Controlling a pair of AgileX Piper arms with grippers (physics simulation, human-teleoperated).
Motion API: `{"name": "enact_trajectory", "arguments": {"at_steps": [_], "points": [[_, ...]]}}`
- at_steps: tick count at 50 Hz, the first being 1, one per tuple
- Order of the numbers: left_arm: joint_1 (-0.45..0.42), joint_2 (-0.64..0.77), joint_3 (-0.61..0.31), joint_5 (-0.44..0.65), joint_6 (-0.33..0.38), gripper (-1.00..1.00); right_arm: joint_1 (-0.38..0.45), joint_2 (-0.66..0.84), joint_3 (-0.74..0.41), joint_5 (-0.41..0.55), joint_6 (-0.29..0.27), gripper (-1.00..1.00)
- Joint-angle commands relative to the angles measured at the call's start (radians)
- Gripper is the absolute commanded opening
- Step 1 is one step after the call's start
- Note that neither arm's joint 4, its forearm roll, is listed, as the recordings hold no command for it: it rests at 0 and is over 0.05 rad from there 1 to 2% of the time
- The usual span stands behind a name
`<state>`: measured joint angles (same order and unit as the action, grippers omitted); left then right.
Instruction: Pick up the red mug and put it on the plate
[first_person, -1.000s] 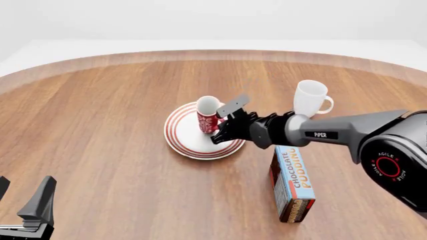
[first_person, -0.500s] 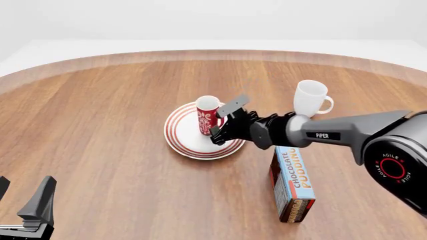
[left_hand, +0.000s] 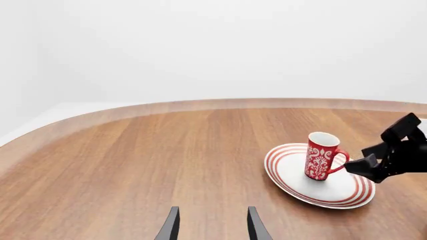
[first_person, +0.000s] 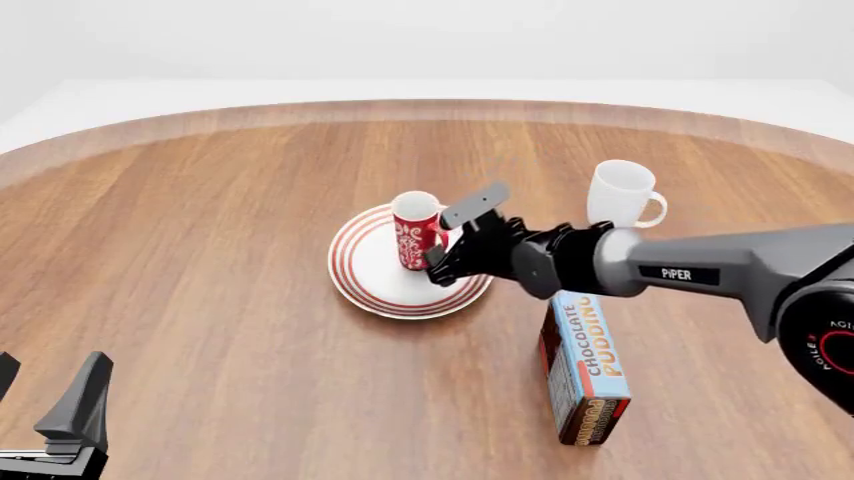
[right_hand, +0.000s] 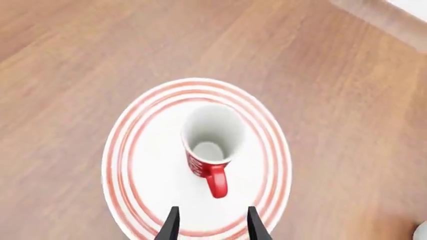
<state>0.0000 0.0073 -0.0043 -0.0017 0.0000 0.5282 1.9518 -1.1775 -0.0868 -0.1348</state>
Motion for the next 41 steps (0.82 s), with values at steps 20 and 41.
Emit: {"name": "enact_trajectory", "arguments": {"at_steps": [20, 41], "points": [[0.000, 0.000, 0.000, 0.000, 0.000, 1.00, 0.004, -0.216, 0.105, 0.074, -0.006, 1.00], [0.000, 0.000, 0.000, 0.000, 0.000, 1.00, 0.028, -0.330, 0.060, 0.243, -0.031, 1.00]]}}
